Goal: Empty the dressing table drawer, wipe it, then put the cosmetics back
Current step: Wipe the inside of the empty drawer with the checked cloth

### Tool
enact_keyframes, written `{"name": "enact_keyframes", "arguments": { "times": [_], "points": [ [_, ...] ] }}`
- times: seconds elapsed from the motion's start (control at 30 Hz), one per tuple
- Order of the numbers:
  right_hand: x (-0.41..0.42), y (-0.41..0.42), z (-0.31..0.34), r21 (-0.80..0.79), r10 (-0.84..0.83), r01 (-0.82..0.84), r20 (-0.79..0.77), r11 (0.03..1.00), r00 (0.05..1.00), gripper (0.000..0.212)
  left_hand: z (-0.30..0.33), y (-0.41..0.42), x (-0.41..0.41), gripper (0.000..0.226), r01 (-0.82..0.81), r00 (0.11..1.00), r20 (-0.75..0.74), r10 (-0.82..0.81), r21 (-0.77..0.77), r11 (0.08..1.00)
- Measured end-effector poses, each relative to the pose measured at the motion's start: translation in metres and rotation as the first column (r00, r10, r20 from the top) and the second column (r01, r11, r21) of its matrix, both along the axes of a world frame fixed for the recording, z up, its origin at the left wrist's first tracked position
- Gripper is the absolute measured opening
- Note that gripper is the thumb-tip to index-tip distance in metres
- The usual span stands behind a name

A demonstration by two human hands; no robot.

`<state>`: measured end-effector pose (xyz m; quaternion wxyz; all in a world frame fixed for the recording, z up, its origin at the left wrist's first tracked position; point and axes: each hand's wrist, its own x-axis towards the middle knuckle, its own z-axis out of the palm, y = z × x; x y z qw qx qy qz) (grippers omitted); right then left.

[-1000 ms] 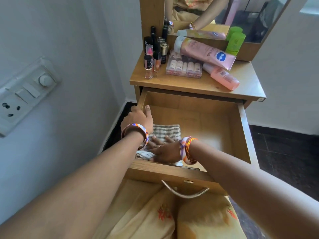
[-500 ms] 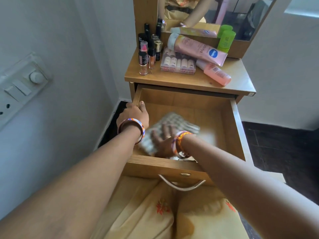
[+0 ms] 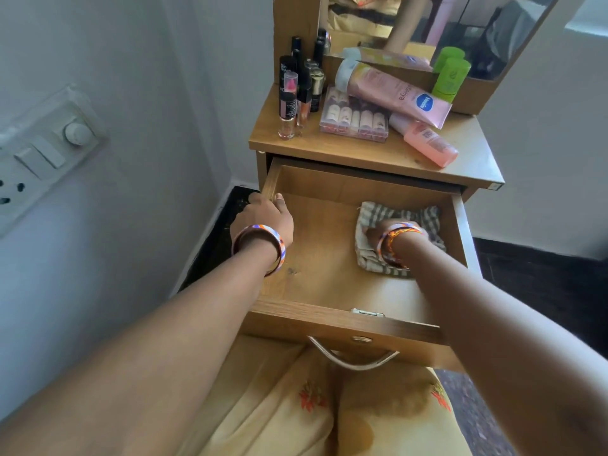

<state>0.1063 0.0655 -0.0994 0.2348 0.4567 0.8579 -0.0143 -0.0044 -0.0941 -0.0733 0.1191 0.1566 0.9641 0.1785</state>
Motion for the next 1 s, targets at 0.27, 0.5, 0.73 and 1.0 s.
{"name": "enact_keyframes", "arguments": {
  "times": [0.27,0.5,0.73,1.0],
  "points": [
    [-0.072,-0.054,0.004,-0.118,0.176,-0.204,-0.213,0.972,0.961,0.035,0.001,0.003,-0.001,0.049,0.001,1.000,-0.020,-0.001,0.006,1.000],
    [-0.087,-0.074,0.005,-0.312,0.229,-0.364,-0.394,0.878,0.890,0.038,-0.002,0.005,-0.002,0.050,0.002,0.999,-0.038,-0.002,0.003,1.000],
    [-0.070,-0.053,0.002,-0.380,0.262,-0.428,-0.416,0.820,0.871,0.055,-0.001,0.005,0.000,0.051,0.003,0.999,-0.054,-0.004,-0.019,1.000],
    [0.010,0.000,0.006,-0.237,0.133,-0.133,-0.016,0.962,0.991,0.066,-0.007,0.007,-0.003,0.051,-0.006,0.999,-0.053,0.007,0.022,1.000]
  ]
}}
